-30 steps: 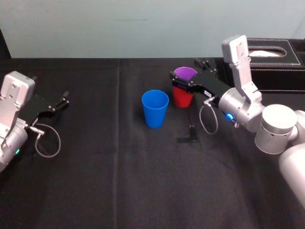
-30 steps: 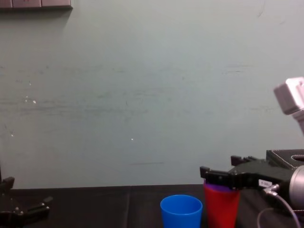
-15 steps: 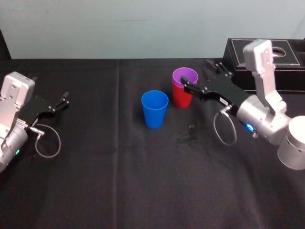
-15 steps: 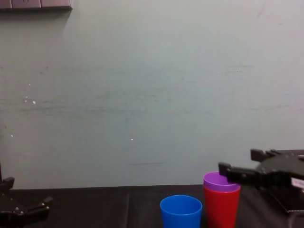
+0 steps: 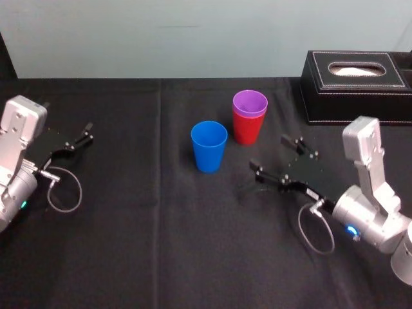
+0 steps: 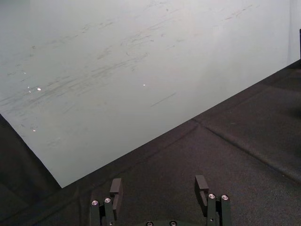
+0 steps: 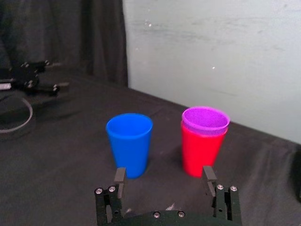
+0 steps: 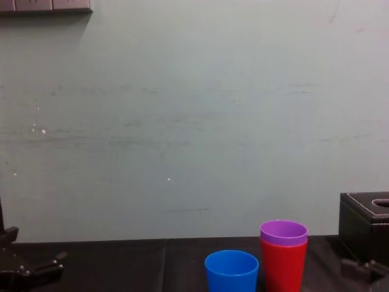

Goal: Stack the three plastic cups sequentially using one hand.

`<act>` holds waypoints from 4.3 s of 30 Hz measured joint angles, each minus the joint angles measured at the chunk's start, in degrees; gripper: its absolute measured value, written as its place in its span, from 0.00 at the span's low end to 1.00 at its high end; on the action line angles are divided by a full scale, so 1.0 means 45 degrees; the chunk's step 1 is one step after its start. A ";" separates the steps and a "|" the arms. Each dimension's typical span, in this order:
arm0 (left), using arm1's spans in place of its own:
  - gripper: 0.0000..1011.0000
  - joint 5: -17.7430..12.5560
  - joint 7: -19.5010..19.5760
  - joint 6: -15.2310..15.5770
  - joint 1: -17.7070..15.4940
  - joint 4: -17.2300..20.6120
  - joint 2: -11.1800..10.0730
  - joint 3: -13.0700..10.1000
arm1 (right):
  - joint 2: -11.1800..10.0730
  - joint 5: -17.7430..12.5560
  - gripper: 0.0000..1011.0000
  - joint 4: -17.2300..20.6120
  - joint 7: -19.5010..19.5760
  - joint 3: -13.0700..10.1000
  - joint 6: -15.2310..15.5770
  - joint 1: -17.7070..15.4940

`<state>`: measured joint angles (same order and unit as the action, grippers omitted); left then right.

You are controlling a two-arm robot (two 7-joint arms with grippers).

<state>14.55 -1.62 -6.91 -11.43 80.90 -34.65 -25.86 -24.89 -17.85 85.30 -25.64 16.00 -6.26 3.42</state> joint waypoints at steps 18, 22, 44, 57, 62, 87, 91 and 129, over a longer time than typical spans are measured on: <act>0.99 0.0001 0.0000 0.0000 0.0000 0.0000 0.0000 0.0000 | 0.1305 0.0786 0.99 -0.1558 0.0057 0.1091 -0.1005 0.0833; 0.99 0.0001 0.0000 0.0000 0.0000 0.0000 0.0000 0.0001 | 0.1642 0.0860 0.99 -0.1866 0.0131 0.1243 -0.0939 0.1192; 0.99 0.0000 0.0000 0.0000 0.0001 0.0000 0.0000 0.0001 | 0.2969 0.1326 0.99 -0.3607 0.0634 0.1706 -0.0400 0.2925; 0.99 0.0000 0.0000 0.0000 -0.0001 0.0000 0.0001 0.0000 | 0.3296 0.1551 0.99 -0.4036 0.0812 0.1710 -0.0454 0.3235; 0.99 0.0000 0.0000 0.0000 0.0000 0.0000 0.0000 0.0001 | 0.3299 0.1556 0.99 -0.4036 0.0818 0.1702 -0.0454 0.3239; 0.99 0.0001 0.0000 0.0000 -0.0001 0.0000 0.0000 0.0000 | 0.3282 0.1548 0.75 -0.4026 0.0805 0.1697 -0.0458 0.3240; 0.99 0.0000 0.0000 0.0000 0.0000 0.0000 0.0000 0.0000 | 0.3218 0.1518 0.74 -0.3814 0.0742 0.1651 -0.0498 0.3181; 0.99 0.0000 0.0000 0.0000 0.0000 0.0000 0.0000 0.0000 | 0.1541 -0.0467 0.74 -0.0813 0.0385 0.0702 0.1848 0.4094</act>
<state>14.55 -1.62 -6.91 -11.43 80.90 -34.65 -25.86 -17.95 -19.95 81.65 -23.91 19.16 2.06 21.84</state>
